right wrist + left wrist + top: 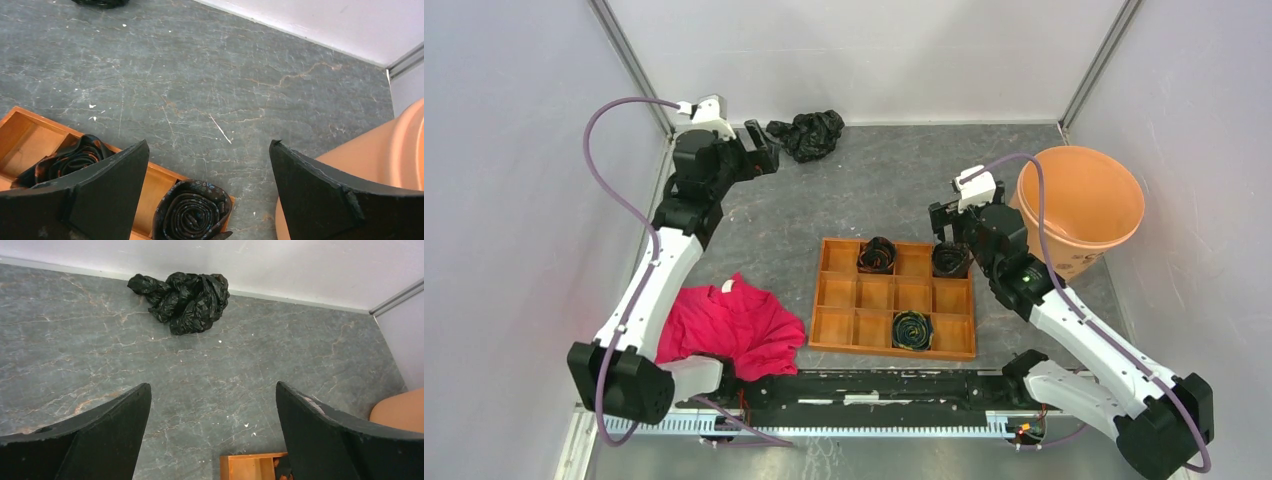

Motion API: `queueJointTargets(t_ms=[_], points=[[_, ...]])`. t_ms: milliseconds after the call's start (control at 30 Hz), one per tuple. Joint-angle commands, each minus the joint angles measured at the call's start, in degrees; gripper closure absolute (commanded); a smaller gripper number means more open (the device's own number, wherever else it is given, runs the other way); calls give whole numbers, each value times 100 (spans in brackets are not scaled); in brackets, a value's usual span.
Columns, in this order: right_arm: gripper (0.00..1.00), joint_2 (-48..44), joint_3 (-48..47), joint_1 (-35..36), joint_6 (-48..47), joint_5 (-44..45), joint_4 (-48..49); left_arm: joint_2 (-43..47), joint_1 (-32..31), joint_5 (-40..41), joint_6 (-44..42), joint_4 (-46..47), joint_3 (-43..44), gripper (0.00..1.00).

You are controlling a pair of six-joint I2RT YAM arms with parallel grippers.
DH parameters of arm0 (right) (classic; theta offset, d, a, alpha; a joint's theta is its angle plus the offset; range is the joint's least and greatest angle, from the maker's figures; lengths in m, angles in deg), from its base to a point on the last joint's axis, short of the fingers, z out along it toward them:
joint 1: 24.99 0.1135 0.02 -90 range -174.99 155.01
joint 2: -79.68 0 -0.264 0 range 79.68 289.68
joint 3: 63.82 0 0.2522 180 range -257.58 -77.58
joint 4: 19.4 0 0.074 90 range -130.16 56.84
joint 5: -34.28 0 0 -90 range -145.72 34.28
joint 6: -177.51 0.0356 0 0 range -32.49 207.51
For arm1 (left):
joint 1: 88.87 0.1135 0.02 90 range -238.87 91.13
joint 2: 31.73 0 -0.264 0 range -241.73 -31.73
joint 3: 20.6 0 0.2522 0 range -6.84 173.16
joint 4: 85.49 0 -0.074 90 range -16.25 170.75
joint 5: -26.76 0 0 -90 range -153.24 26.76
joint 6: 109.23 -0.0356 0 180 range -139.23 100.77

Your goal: Put the trash bags into the trash bin

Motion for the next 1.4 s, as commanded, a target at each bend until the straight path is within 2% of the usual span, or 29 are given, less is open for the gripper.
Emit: queueJointTargets(t_ms=[0, 333, 500, 633, 767, 900, 1067, 1167, 1200, 1367], points=[[2, -1, 204, -27, 151, 314, 947, -227, 38, -208, -144, 714, -96, 0], [2, 336, 138, 42, 584, 675, 1049, -1107, 32, -670, 261, 1123, -83, 0], [2, 613, -17, 87, 1453, 1280, 741, -1877, 45, -871, 888, 1633, -76, 0], [2, 774, -150, 106, 1639, 912, 616, -2727, 54, -829, 1738, 2441, 9, 0], [2, 665, 82, 113, 1665, 560, 899, -3778, 8, -963, 2214, 2904, 618, 0], [2, 511, 343, 204, 1085, 207, 1255, -4812, -6, -870, 2311, 3213, 1281, 0], [2, 371, 446, 365, 465, -318, 1372, -6017, 6, -747, 1964, 2620, 2560, 4], [2, 355, 512, 363, 287, -632, 1419, -6519, 2, -650, 1653, 1968, 3436, 14], [2, 357, 513, 364, 290, -698, 1409, -6616, -1, -579, 1545, 1787, 3692, 21], [2, 418, 513, 362, 135, -832, 1413, -6780, -7, -195, 1235, 1388, 4004, 25]])
